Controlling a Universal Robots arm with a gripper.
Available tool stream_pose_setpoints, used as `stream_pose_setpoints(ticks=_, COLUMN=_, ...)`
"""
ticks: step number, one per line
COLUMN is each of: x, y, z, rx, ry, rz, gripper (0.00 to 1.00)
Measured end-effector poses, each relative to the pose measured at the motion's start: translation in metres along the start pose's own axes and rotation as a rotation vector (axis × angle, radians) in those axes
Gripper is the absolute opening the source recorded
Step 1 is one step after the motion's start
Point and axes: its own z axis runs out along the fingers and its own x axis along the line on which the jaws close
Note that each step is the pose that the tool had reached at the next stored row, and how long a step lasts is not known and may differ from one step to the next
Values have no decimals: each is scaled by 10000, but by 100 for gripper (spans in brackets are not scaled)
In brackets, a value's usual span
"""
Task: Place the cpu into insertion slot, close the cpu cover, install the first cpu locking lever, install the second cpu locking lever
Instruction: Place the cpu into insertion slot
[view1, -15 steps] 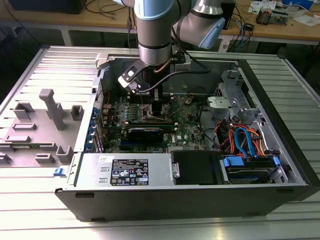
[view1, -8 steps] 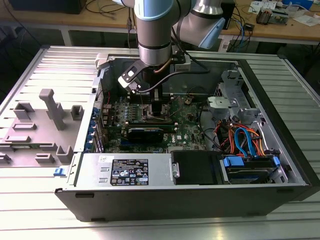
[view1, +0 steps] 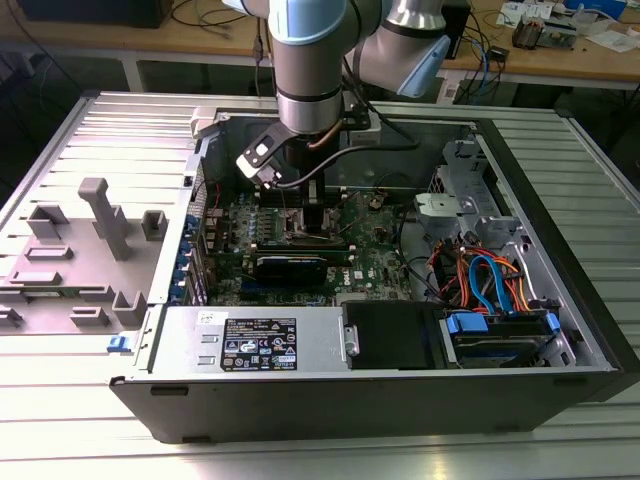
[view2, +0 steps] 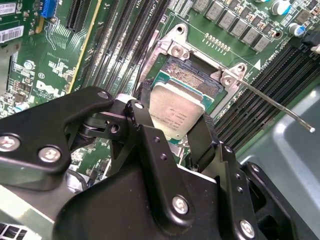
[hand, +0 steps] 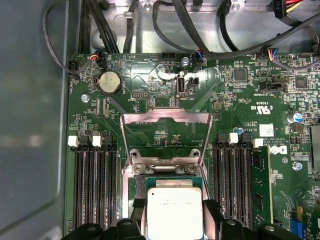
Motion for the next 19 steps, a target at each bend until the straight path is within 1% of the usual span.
stream_pose_setpoints(ticks=9, x=41, y=-9, z=51, rx=-4, ry=1, rz=-18, gripper=54)
stream_pose_setpoints(ticks=17, x=43, y=-11, z=52, rx=-3, ry=1, rz=-16, gripper=54)
stream_pose_setpoints(ticks=19, x=44, y=-16, z=54, rx=-61, ry=2, rz=-16, gripper=54)
